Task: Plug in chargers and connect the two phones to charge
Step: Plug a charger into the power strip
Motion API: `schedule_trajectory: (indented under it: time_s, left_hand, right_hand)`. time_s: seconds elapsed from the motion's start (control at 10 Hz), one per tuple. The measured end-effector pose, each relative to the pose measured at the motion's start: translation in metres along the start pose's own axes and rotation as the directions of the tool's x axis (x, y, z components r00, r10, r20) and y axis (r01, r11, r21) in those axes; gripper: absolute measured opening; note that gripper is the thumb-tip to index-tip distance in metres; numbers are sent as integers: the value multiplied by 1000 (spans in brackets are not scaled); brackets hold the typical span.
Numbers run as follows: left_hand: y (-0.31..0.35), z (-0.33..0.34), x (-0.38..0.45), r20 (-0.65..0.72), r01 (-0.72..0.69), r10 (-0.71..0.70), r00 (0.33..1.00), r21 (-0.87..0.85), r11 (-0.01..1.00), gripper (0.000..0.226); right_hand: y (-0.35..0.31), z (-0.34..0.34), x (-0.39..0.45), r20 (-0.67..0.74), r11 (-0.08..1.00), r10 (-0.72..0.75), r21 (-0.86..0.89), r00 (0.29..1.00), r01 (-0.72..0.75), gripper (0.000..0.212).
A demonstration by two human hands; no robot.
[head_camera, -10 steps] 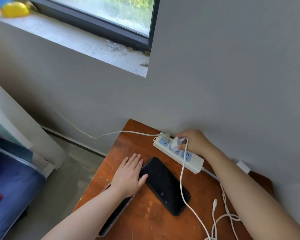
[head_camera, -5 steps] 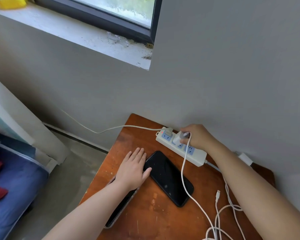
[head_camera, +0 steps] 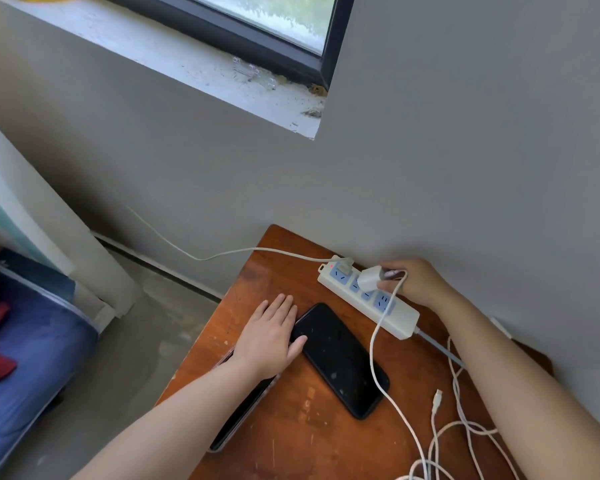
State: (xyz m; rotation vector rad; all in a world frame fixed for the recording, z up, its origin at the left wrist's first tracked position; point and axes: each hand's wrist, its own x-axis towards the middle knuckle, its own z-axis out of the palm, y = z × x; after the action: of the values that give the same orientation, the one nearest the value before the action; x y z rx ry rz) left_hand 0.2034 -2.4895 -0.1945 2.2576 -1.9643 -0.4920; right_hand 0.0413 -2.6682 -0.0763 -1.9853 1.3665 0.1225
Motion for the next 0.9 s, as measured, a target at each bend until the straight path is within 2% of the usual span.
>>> schedule_trajectory:
  time_s: [0.1, 0.2, 0.3, 0.4, 0.5, 0.7, 0.8, 0.9]
  left_hand:
    - [0, 0, 0, 3, 2, -2, 1000, -2, 1000, 63]
    - [0, 0, 1, 9, 0, 0, 1000, -1, 1000, 63]
    - [0, 1, 1, -2, 0, 0, 1000, -6, 1000, 63]
    - [-1, 3, 0, -10, 0, 0, 1000, -12, 1000, 63]
    - [-2, 5, 2, -16, 1, -1, 1000, -11, 1000, 63]
    - [-1, 6, 2, -9, 1, -1, 1000, -13, 1000, 62]
    - [0, 3, 2, -3, 3, -3, 1000, -15, 1000, 62]
    - [2, 0, 0, 10, 7, -7, 1000, 18, 1000, 61]
  right_hand:
    - [-13, 4, 1, -11, 996, -9, -94, 1000, 8, 40]
    - [-29, 11, 4, -1, 970, -35, -239, 999, 33, 9]
    - [-37, 18, 11, 48, 903, -61, -424, 997, 76, 12]
    - [-36, 21, 14, 52, 870, -88, -482, 995, 102, 13]
    - [-34, 21, 17, 52, 856, -91, -507, 994, 105, 9]
    - [-34, 25, 18, 50, 855, -61, -513, 997, 78, 33]
    - [-35, 25, 13, 19, 898, -32, -438, 999, 37, 41]
    - [-29, 21, -4, -3, 957, -59, -284, 998, 56, 11]
